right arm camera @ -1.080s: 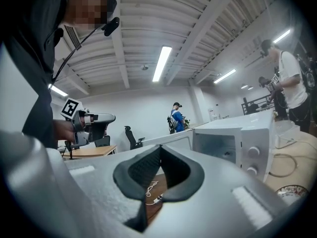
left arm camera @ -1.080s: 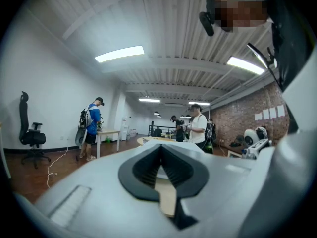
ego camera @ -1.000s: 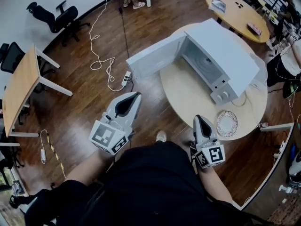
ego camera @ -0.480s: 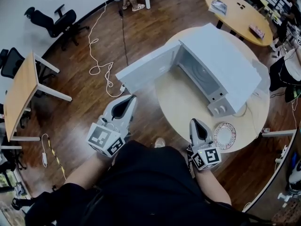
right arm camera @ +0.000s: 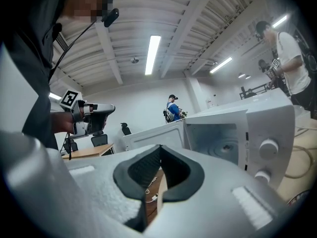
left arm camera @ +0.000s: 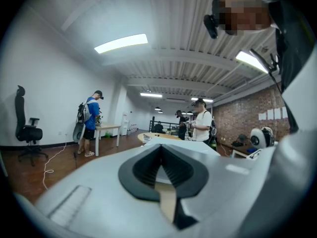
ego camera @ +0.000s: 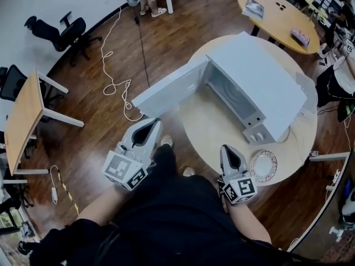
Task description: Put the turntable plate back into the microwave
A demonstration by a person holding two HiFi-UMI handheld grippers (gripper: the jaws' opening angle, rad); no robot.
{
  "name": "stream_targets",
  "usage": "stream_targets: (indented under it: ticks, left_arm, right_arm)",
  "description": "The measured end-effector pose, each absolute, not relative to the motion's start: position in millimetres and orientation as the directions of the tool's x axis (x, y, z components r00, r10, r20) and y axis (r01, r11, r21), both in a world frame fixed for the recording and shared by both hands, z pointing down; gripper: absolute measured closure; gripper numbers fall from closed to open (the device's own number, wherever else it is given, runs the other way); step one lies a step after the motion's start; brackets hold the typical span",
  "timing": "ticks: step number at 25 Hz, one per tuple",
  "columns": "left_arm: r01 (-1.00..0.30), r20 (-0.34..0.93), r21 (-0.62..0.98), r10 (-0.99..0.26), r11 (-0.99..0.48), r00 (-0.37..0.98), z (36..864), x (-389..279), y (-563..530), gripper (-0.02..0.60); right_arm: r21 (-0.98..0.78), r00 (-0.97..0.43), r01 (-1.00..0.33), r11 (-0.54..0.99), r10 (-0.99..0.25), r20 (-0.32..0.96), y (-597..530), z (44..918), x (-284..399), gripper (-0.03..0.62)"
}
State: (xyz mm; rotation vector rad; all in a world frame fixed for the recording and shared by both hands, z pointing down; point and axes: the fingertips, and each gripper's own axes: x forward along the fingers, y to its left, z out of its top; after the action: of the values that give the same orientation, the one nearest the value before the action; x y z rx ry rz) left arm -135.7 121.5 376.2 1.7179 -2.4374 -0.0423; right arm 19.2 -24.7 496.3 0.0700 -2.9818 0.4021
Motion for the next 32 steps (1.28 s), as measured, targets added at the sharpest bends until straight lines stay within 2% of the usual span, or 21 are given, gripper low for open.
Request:
stream_targets:
  ticks: [11,22,32]
  left_arm:
    - [-0.993,0.049,0.016,-0.992,0.118,-0.117,366,-169,46,0.577]
    - [-0.977,0.054,0.139,-0.984,-0.161,0.170,368,-189,-31,0.577]
    - [-0.898,0.018,0.169,-0.910,-0.405,0.414,362,-183,-75,0.577]
  right_arm:
    - [-0.184,-0.964,-0.246,0.952,-0.221,0.148,-60,494,9,0.592]
    - [-0.170,-0.890,-0.446,0.879,-0.415,0.189,-77,494,-7,0.592]
    - [-0.107,-0.800,-0.593,0.798,-0.568,0.194,-77,476,-21,0.592]
